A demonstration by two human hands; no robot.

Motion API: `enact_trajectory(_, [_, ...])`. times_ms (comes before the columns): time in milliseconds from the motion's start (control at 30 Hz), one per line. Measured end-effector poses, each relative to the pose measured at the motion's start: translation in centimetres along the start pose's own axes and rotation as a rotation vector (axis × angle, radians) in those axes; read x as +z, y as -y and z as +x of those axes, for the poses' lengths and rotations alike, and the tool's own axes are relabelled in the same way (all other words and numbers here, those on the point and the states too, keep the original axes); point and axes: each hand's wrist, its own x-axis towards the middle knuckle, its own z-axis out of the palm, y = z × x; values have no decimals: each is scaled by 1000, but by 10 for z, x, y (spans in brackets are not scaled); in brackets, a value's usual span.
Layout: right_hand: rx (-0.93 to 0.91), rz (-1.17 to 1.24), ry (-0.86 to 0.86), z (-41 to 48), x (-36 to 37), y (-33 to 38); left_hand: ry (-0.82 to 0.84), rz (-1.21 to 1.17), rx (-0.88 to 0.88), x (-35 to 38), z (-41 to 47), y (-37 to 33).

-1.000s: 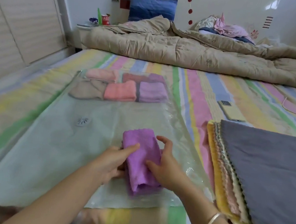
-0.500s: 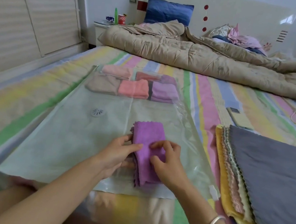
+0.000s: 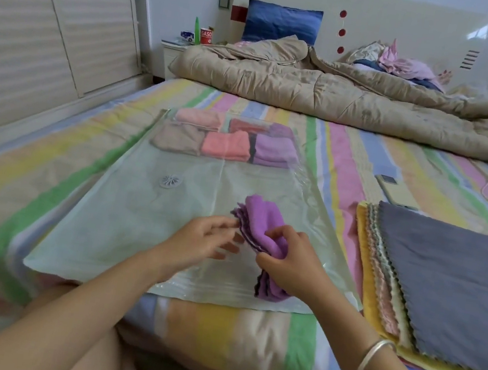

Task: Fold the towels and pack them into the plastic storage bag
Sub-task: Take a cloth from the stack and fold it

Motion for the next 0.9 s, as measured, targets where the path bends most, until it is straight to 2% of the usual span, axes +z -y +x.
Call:
enact_trajectory(33, [11,5,2,0,0,-4,-6,327,105,-6,-3,9])
enact_trajectory(100, [18,18,-2,-1,-2,-11,91,926,299,-15,-8,25])
enact_trajectory(133, [18,27,-8,-2,-4,-13,130,1098,372,-20,-10,32])
enact_trajectory(167, [18,41,-14,-4,-6,-15,157,1174,413,-24,-10,37])
enact_trajectory(433, [-25,117,-28,-14,-24,-14,32,1077,582,-27,-22,27])
enact_trajectory(567, [-77,189,-45,-21,-29,-8,-166,1153,641,-17,-25,25])
enact_trajectory(633, [-130,218,-65,-25,-34,-5,-263,1136,567,-12,-29,14])
enact_trajectory(700, [-223,264,-91,-30,-39,0,-282,1062,399,-9,-32,2])
enact_trajectory(800, [-400,355,-73,-44,-49,12,-230,914,184,-15,-32,-13])
enact_trajectory(900, [-543,387,8,-55,-55,18,-136,693,99,-26,-30,-29])
